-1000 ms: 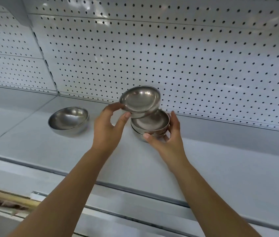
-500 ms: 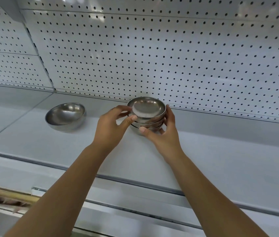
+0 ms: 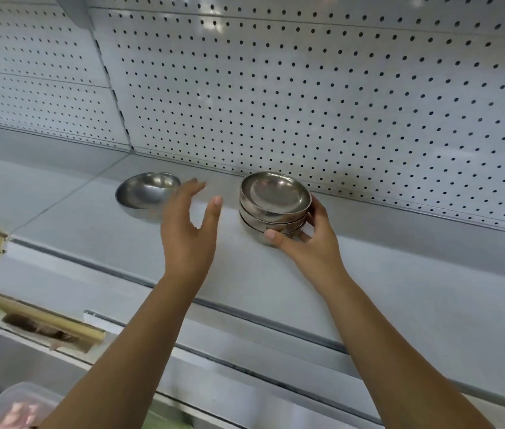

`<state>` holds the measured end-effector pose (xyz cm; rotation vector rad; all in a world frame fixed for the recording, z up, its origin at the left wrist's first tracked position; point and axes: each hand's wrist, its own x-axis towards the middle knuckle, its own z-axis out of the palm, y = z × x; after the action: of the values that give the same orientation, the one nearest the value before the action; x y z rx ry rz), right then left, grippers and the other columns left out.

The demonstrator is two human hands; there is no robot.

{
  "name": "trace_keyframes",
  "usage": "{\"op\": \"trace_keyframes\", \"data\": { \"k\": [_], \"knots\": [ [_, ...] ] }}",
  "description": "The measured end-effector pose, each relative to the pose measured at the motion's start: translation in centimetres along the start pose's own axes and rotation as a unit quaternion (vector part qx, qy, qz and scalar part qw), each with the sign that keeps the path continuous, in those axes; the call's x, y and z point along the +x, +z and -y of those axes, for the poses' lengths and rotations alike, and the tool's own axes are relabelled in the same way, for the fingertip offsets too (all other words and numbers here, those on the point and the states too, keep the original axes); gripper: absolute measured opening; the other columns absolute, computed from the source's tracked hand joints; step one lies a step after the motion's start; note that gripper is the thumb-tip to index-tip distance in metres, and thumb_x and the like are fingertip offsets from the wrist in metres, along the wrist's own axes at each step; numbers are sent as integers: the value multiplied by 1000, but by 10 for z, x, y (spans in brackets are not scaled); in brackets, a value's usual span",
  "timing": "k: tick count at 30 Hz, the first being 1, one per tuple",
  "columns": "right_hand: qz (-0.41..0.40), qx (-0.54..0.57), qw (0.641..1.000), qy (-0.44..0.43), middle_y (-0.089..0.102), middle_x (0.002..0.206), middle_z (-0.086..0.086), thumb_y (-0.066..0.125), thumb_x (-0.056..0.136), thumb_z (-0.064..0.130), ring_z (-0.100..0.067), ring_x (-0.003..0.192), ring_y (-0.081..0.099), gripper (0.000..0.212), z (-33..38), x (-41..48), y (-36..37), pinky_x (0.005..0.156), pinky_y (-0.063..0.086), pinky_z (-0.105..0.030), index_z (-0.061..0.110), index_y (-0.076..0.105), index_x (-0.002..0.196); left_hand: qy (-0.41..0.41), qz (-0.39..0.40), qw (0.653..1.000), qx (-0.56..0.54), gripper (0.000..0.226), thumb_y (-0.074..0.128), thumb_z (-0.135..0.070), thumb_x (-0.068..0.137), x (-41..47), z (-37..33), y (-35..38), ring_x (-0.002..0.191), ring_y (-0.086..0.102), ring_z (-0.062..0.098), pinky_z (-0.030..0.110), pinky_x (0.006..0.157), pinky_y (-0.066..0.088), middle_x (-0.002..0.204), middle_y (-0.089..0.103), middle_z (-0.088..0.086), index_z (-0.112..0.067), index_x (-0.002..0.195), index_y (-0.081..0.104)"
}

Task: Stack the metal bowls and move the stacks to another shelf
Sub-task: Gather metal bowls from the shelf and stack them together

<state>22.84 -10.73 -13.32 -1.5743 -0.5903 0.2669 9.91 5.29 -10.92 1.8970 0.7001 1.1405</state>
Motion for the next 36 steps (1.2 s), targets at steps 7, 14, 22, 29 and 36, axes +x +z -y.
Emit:
{"op": "trace_keyframes", "data": {
  "k": [7,14,22,29,36],
  "knots": [
    [41,0,999,-9,56,142,15,94,72,18,21,111,58,93,4,-3,2,103,53,-24,31,45,150,-84,-110,984,113,53,76,-38,90,17,33,-34,151,23,27,41,120,30,162,25,13,-18,134,55],
    [43,-8,999,-23,55,143,16,92,74,18,17,123,53,91,4,-5,5,105,50,-18,29,44,150,-140,-6,979,149,67,73,-48,90,35,56,-50,131,52,28,31,98,40,146,50,11,-16,144,50],
    [41,-30,998,-25,53,141,24,92,74,26,19,124,49,93,7,-6,6,106,47,-15,32,41,152,-118,-41,984,130,30,75,-41,89,37,60,-52,100,61,15,22,80,40,110,66,-3,-19,107,67],
    [41,-38,998,-31,51,138,31,92,75,26,20,125,48,95,8,-7,6,109,47,-21,36,38,152,-19,3,999,-42,20,77,-37,90,28,14,-51,108,66,6,24,99,51,106,73,-13,-27,105,69],
    [45,-46,997,-43,47,137,35,92,75,27,20,125,47,98,9,-7,6,109,48,-21,32,35,155,37,144,984,-95,24,79,-31,89,33,-38,-33,106,69,6,19,99,49,103,76,-8,-17,107,72]
  ]
}}
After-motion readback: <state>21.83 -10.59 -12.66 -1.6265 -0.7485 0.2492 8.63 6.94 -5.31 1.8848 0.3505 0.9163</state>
